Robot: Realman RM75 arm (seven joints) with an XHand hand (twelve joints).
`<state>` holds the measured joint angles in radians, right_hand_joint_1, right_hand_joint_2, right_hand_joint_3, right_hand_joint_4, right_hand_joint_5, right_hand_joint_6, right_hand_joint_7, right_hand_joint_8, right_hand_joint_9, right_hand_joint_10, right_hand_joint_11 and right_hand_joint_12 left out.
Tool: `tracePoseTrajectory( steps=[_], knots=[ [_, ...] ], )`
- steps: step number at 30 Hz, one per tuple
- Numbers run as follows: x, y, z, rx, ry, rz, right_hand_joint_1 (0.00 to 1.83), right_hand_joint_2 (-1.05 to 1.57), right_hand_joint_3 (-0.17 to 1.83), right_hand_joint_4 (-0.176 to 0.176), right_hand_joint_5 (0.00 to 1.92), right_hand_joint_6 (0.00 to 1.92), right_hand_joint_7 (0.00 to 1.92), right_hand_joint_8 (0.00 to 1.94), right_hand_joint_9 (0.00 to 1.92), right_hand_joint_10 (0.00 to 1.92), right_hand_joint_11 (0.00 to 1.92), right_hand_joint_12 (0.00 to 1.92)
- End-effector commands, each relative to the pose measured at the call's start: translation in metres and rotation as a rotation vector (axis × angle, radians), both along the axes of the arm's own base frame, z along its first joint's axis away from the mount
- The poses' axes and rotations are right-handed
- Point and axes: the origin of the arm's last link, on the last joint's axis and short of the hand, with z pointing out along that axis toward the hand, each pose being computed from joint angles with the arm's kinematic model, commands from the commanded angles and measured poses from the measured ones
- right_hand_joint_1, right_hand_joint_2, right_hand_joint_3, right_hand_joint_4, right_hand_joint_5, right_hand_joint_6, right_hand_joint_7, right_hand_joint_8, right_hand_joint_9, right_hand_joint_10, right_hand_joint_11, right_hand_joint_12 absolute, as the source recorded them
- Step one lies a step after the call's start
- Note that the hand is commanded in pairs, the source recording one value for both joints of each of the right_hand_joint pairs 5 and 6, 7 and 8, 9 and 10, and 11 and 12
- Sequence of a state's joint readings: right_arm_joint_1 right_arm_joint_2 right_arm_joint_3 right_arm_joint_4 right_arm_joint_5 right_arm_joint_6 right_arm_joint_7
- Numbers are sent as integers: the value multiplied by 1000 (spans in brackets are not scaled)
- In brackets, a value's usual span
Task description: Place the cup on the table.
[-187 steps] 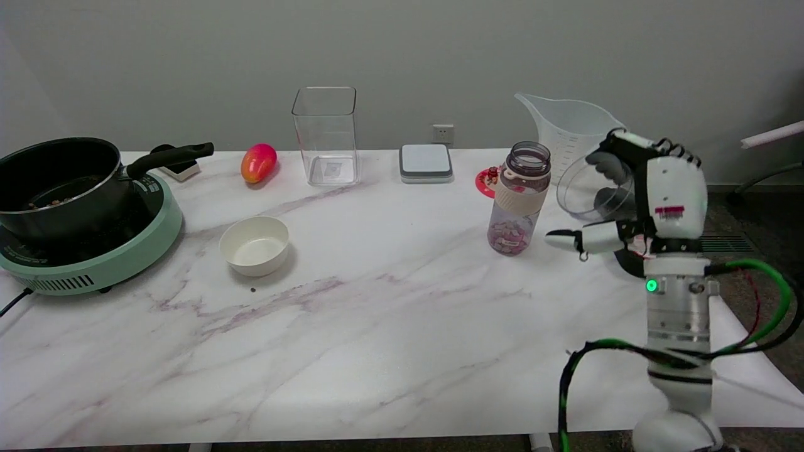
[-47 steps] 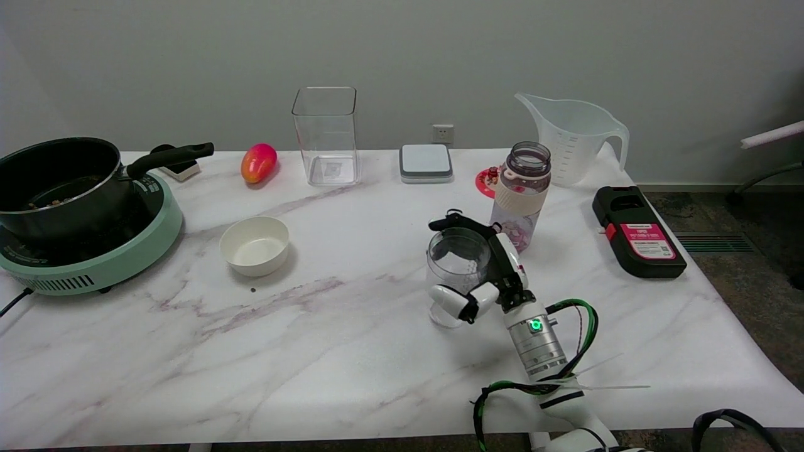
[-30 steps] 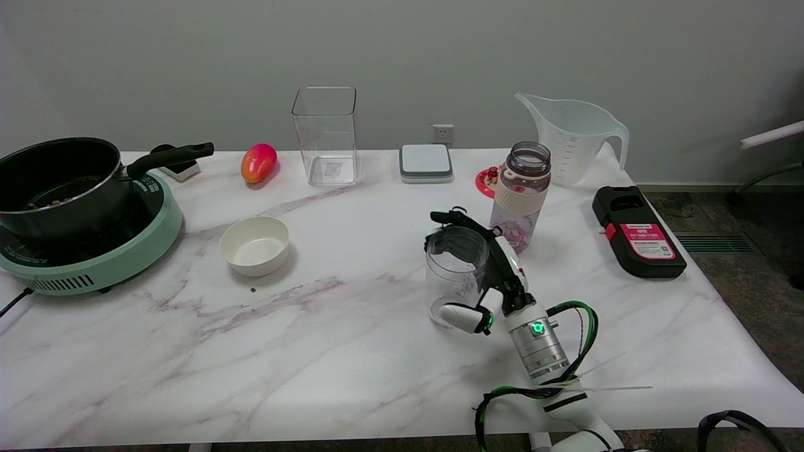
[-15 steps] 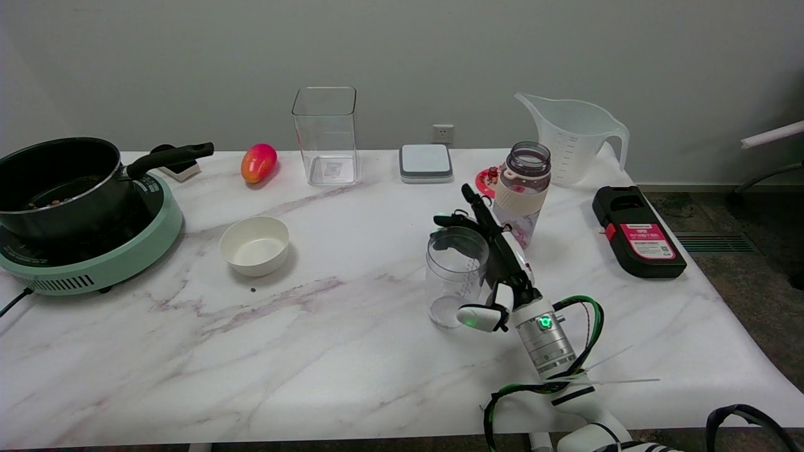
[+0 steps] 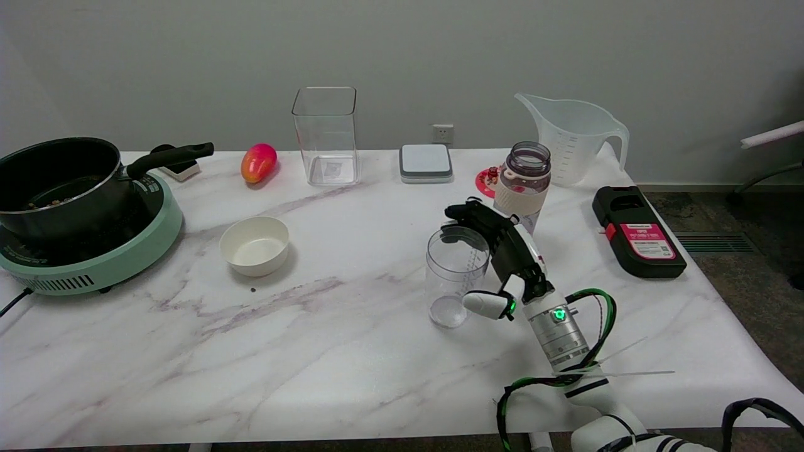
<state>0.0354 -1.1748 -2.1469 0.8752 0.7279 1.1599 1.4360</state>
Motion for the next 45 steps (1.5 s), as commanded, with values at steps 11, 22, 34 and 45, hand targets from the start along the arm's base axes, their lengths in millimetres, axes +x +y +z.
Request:
tracePoseTrajectory(
  steps=[11,22,34,45],
  knots=[
    [5,20,22,-31,-8,47,1180,-466,1181,0,717,717,624,624,720,720,700,700],
    [0,35,33,-64,0,52,1176,-439,1215,0,737,737,634,634,706,706,682,682],
    [-5,60,56,-130,1,72,1168,-405,1203,0,744,744,658,658,707,707,676,676],
    [4,106,105,-263,-2,94,1175,-326,1138,0,731,731,696,696,735,735,700,700]
  ],
)
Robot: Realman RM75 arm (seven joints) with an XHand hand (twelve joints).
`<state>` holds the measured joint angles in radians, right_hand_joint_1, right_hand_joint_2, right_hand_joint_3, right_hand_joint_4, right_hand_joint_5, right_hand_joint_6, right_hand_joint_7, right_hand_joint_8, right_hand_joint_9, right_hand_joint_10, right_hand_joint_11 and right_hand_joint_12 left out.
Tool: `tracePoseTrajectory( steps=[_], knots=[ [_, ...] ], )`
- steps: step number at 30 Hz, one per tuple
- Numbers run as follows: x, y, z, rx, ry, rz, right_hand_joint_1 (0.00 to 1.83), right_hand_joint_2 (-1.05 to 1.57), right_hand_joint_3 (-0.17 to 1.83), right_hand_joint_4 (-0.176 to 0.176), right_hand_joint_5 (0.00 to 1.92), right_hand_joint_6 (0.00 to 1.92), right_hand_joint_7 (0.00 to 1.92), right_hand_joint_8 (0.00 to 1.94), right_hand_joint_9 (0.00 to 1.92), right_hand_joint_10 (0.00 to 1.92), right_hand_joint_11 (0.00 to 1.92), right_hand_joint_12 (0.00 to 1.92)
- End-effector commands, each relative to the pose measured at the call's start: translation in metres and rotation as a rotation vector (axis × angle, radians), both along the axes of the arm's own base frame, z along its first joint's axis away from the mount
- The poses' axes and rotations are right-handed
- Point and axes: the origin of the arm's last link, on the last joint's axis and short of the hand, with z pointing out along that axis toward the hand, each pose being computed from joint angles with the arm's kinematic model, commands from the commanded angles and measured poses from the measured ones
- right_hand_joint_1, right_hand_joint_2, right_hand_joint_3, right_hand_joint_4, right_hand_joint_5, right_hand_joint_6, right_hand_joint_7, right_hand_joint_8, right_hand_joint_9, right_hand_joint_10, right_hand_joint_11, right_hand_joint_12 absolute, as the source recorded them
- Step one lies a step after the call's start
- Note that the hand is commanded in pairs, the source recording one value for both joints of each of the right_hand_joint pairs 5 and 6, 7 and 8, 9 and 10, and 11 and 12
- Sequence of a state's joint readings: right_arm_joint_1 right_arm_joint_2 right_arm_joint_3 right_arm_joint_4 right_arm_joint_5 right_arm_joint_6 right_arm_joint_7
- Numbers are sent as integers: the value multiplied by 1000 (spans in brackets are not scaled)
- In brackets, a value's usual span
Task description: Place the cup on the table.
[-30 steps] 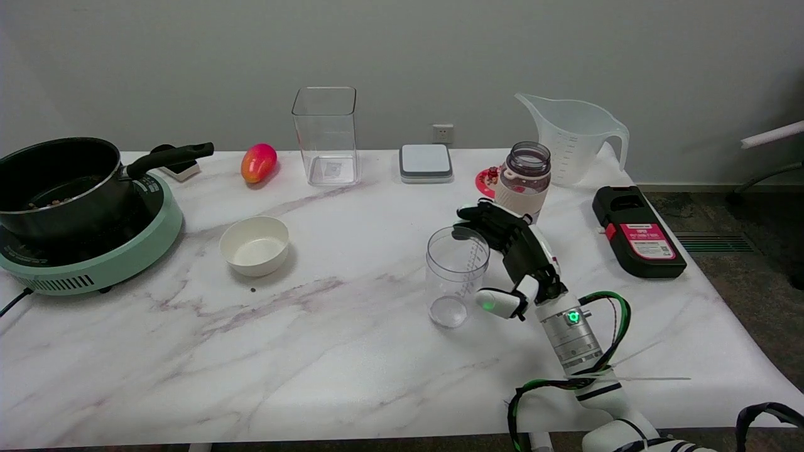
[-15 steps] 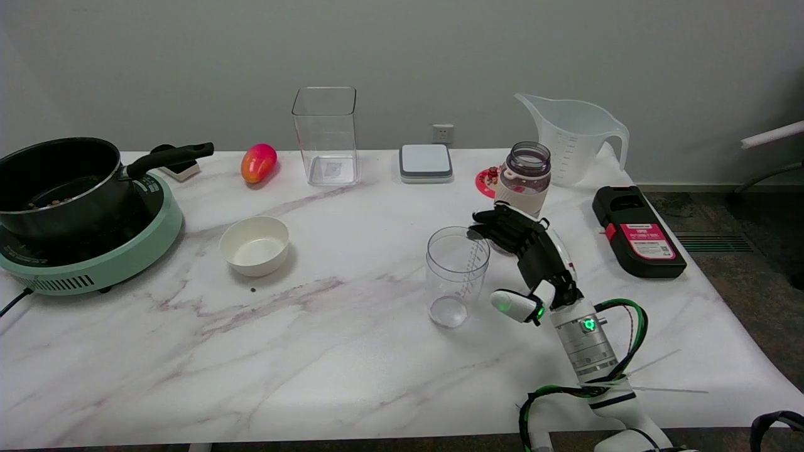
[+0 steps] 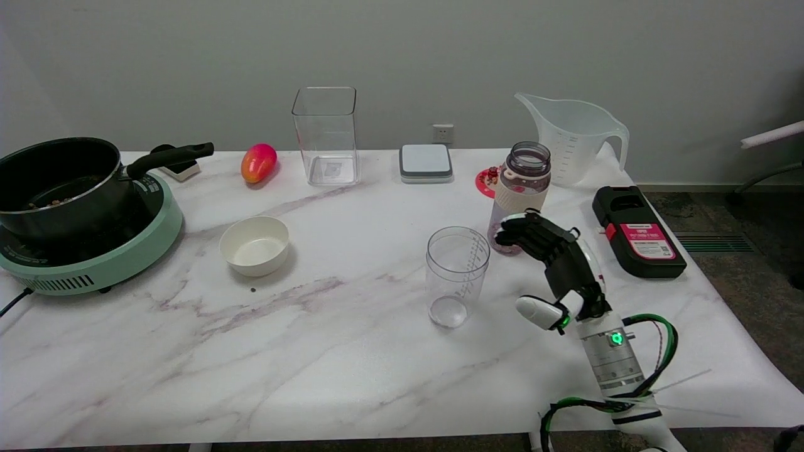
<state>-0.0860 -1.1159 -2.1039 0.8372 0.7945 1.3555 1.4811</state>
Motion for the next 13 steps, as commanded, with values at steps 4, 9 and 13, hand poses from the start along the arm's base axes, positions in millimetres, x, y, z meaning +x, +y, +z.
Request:
tracePoseTrajectory(
  steps=[4,9,13],
  knots=[
    [24,67,86,-190,18,56,1185,-310,1129,0,701,701,704,704,747,747,719,719],
    [62,64,122,-211,60,119,1197,-270,1088,0,680,680,715,715,758,758,735,735],
    [98,53,150,-215,118,151,1212,-223,1087,0,684,684,760,760,765,765,742,742]
  ],
)
